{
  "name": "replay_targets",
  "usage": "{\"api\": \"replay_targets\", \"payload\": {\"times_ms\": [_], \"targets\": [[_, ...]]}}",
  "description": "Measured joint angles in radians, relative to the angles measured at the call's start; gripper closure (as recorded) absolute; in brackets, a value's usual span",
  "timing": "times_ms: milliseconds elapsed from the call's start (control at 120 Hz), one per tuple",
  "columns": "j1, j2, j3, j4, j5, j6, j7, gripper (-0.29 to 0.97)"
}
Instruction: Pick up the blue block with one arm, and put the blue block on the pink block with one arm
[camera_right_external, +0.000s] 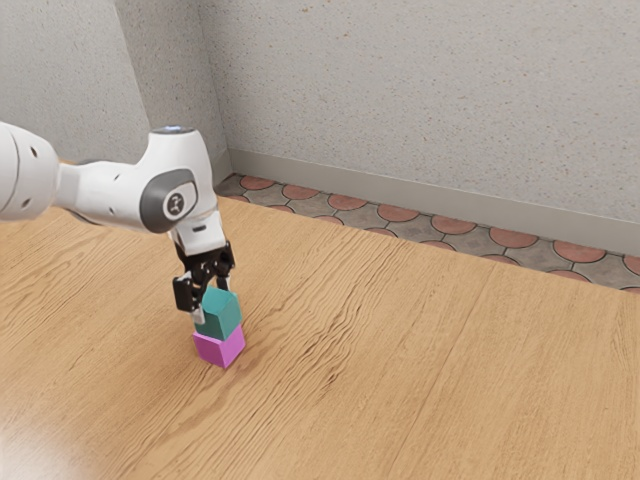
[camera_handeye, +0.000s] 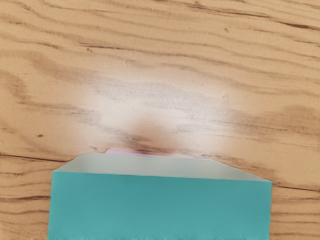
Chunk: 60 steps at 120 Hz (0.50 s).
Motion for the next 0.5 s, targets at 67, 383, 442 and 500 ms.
{"api": "replay_targets", "payload": {"times_ms": [67, 383, 442, 500], "targets": [[0.0, -0.008, 0.0, -0.001, 0.006, -0.001, -0.006, 0.03], [0.027, -0.287, 0.001, 0.277, 0.083, -0.286, -0.049, 0.01], [0.033, -0.284, 0.001, 0.368, 0.098, -0.371, -0.076, 0.01], [0.036, -0.284, -0.001, 0.408, 0.104, -0.441, -0.106, 0.0]]}}
